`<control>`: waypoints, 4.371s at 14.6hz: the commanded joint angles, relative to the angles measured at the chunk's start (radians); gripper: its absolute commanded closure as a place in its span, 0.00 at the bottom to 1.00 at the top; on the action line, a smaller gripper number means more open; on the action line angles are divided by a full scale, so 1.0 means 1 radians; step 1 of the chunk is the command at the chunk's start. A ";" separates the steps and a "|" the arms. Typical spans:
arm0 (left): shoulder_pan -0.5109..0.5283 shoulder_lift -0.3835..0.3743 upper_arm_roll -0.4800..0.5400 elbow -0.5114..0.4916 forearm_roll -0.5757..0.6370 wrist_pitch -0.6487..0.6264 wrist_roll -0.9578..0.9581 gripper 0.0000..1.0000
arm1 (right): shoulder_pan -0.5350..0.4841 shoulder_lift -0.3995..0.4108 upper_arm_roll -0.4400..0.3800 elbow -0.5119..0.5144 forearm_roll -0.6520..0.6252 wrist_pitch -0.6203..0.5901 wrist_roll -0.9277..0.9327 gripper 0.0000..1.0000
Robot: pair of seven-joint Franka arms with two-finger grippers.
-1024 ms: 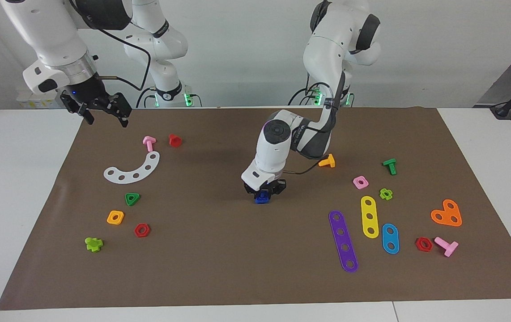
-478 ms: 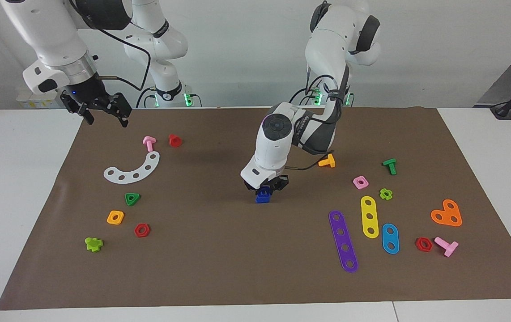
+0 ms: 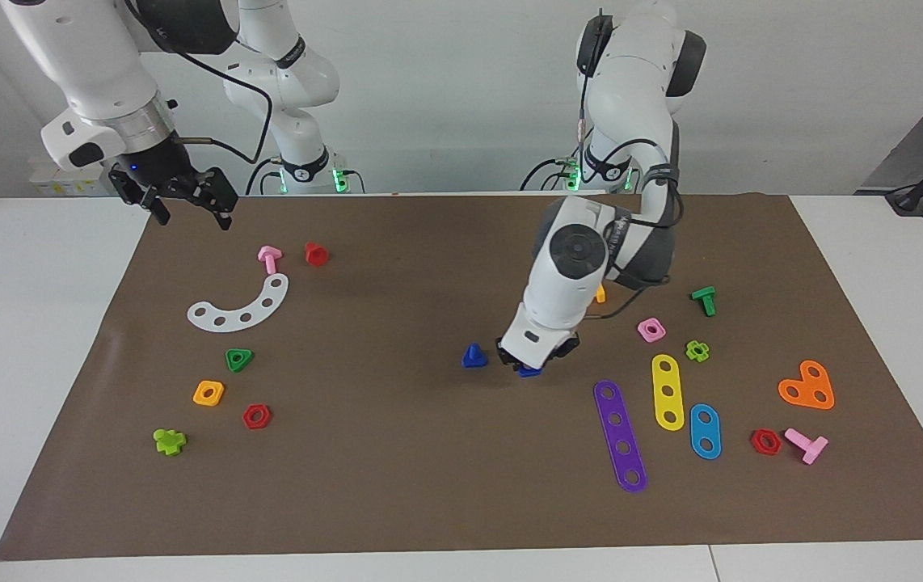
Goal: Unscrew and place screws in storage area
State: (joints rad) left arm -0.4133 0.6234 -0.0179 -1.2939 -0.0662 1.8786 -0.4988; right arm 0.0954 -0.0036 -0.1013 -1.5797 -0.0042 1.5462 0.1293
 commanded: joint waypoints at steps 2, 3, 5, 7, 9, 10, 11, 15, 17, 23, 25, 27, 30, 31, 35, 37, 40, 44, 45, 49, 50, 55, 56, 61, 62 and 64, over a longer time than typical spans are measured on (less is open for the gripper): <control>0.132 -0.063 -0.011 -0.102 -0.038 -0.032 0.174 0.57 | -0.009 -0.018 0.006 -0.016 0.016 -0.008 -0.019 0.00; 0.154 -0.082 -0.010 -0.143 -0.038 -0.027 0.230 0.57 | -0.009 -0.018 0.006 -0.016 0.016 -0.008 -0.019 0.00; 0.185 -0.125 -0.010 -0.230 -0.038 -0.016 0.305 0.58 | -0.009 -0.018 0.006 -0.016 0.018 -0.008 -0.019 0.00; 0.191 -0.157 -0.008 -0.316 -0.038 0.026 0.347 0.58 | -0.009 -0.018 0.006 -0.016 0.018 -0.008 -0.019 0.00; 0.186 -0.189 -0.010 -0.422 -0.038 0.121 0.353 0.58 | -0.014 -0.019 0.006 -0.016 0.016 -0.009 -0.020 0.00; 0.183 -0.198 -0.010 -0.462 -0.038 0.164 0.361 0.58 | -0.013 -0.019 0.006 -0.016 0.016 -0.008 -0.019 0.00; 0.182 -0.202 -0.010 -0.484 -0.038 0.198 0.365 0.56 | -0.014 -0.019 0.006 -0.014 0.016 -0.003 -0.023 0.00; 0.176 -0.202 -0.010 -0.476 -0.037 0.209 0.370 0.00 | 0.059 -0.059 0.008 -0.123 0.018 0.119 -0.013 0.00; 0.183 -0.214 -0.008 -0.453 -0.035 0.198 0.368 0.00 | 0.113 -0.067 0.008 -0.161 0.018 0.159 0.060 0.00; 0.304 -0.303 -0.008 -0.346 -0.026 0.051 0.402 0.00 | 0.366 0.143 0.008 -0.189 0.041 0.469 0.329 0.00; 0.359 -0.335 -0.007 -0.340 -0.024 0.019 0.454 0.00 | 0.447 0.233 0.008 -0.180 0.046 0.613 0.418 0.00; 0.384 -0.378 -0.001 -0.338 0.023 -0.028 0.459 0.00 | 0.497 0.334 0.008 -0.108 0.046 0.667 0.473 0.00; 0.375 -0.413 -0.002 -0.257 0.104 -0.172 0.459 0.00 | 0.572 0.471 0.008 -0.030 0.027 0.712 0.542 0.00; 0.372 -0.412 -0.004 -0.202 0.103 -0.227 0.459 0.00 | 0.593 0.509 0.008 -0.023 0.023 0.747 0.547 0.02; 0.372 -0.432 -0.014 -0.136 0.092 -0.314 0.459 0.00 | 0.596 0.580 0.008 -0.039 -0.017 0.850 0.543 0.16; 0.369 -0.467 -0.016 -0.145 0.095 -0.293 0.453 0.00 | 0.595 0.586 0.008 -0.042 -0.031 0.861 0.538 0.22; 0.369 -0.472 -0.022 -0.163 0.092 -0.253 0.453 0.00 | 0.589 0.586 0.008 -0.046 -0.046 0.859 0.536 0.31; 0.373 -0.501 -0.022 -0.240 0.092 -0.175 0.454 0.00 | 0.583 0.590 0.008 -0.039 -0.068 0.862 0.536 0.43; 0.375 -0.514 -0.022 -0.269 0.092 -0.155 0.454 0.00 | 0.583 0.590 0.008 -0.039 -0.068 0.859 0.535 0.44; 0.375 -0.527 -0.019 -0.289 0.092 -0.159 0.459 0.00 | 0.583 0.588 0.008 -0.037 -0.068 0.851 0.535 0.56; 0.376 -0.528 -0.019 -0.289 0.092 -0.162 0.459 0.00 | 0.583 0.590 0.008 -0.037 -0.068 0.854 0.535 0.56; 0.381 -0.528 -0.019 -0.291 0.094 -0.162 0.464 0.00 | 0.584 0.588 0.008 -0.037 -0.066 0.847 0.533 0.56; 0.383 -0.528 -0.019 -0.291 0.094 -0.164 0.463 0.00 | 0.584 0.588 0.008 -0.039 -0.066 0.847 0.532 0.74; 0.384 -0.530 -0.016 -0.291 0.094 -0.164 0.459 0.00 | 0.561 0.585 0.011 -0.033 -0.050 0.827 0.494 1.00; 0.384 -0.530 -0.016 -0.291 0.094 -0.156 0.459 0.00 | 0.546 0.573 0.012 -0.033 -0.050 0.813 0.469 1.00; 0.386 -0.530 -0.011 -0.291 0.094 -0.161 0.459 0.00 | 0.503 0.515 0.012 -0.040 -0.046 0.770 0.429 1.00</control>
State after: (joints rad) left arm -0.0325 0.1283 -0.0309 -1.5425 0.0076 1.6988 -0.0381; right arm 0.6510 0.5712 -0.1009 -1.6194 -0.0563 2.3761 0.6169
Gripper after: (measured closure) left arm 0.000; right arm 0.811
